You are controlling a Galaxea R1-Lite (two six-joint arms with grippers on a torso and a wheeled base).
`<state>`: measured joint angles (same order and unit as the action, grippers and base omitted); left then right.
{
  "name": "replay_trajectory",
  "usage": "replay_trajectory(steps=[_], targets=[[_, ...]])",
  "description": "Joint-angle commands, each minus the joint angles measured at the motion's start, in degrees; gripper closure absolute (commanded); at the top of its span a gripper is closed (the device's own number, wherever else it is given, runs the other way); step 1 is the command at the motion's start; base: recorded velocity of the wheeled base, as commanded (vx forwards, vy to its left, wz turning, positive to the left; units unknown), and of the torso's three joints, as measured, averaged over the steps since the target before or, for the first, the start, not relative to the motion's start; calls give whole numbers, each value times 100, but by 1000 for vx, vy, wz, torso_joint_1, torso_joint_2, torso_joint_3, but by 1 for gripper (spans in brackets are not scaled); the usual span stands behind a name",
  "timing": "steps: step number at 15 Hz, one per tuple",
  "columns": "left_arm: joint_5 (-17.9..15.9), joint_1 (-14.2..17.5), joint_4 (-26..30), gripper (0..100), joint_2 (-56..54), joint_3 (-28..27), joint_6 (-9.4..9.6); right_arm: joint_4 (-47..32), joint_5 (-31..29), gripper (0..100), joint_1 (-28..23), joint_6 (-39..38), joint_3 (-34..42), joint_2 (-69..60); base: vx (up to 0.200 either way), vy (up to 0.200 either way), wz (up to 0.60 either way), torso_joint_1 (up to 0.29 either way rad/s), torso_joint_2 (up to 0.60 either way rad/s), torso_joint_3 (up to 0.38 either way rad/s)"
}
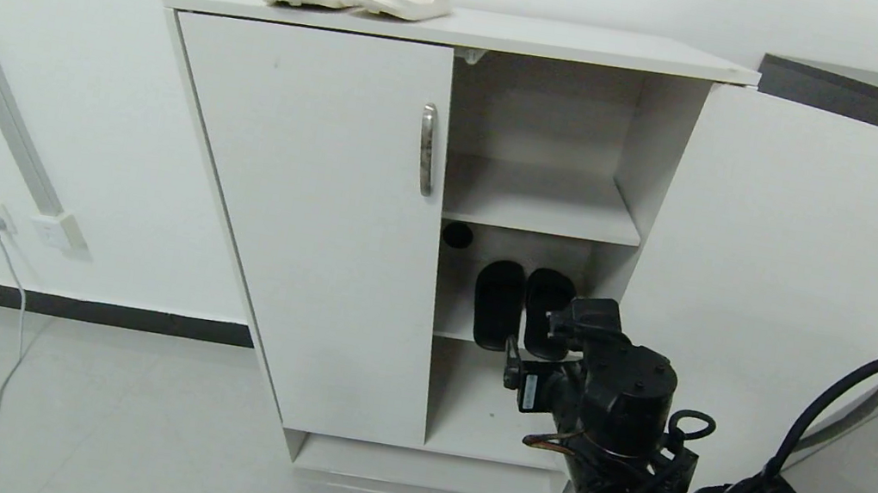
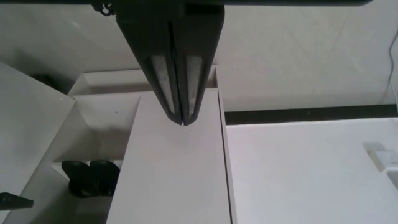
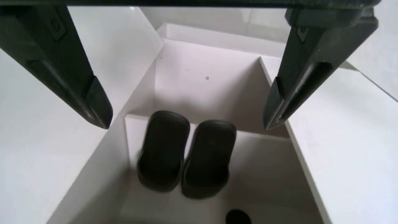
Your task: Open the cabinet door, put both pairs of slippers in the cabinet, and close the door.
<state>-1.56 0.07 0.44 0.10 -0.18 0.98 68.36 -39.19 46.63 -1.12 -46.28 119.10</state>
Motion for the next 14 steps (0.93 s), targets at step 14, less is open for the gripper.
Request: replay_trajectory(steps=[14], targets=[[-2,1,0,100,8,1,-10,19,-1,0,4,7,66,25,0,14,0,0,0,9]])
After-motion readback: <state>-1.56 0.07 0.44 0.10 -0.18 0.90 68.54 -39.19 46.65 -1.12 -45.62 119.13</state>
